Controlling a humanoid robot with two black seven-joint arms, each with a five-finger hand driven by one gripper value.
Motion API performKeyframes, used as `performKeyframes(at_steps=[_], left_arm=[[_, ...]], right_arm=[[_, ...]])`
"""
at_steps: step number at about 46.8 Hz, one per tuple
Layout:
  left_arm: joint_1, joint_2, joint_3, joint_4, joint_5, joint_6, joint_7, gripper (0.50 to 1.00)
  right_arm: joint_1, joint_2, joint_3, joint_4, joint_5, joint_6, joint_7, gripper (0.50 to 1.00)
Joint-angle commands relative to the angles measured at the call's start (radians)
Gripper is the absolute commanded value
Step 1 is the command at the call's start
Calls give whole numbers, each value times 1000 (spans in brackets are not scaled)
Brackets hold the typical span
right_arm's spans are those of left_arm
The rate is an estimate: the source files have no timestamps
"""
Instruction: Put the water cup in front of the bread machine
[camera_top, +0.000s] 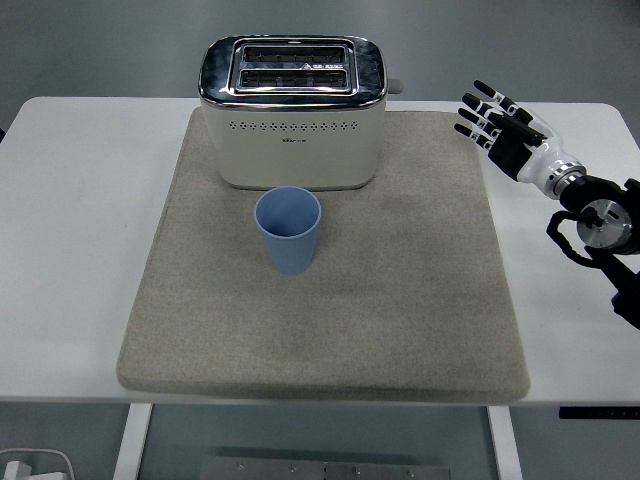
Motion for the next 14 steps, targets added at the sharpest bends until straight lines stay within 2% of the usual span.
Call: performKeyframes(at_steps=[1,14], left_arm=[[1,0,0,0,0,0,0,1000],[1,0,0,0,0,0,0,1000]], right_arm=[[0,3,1,0,0,-4,0,924],[3,16,1,0,0,-9,3,924]])
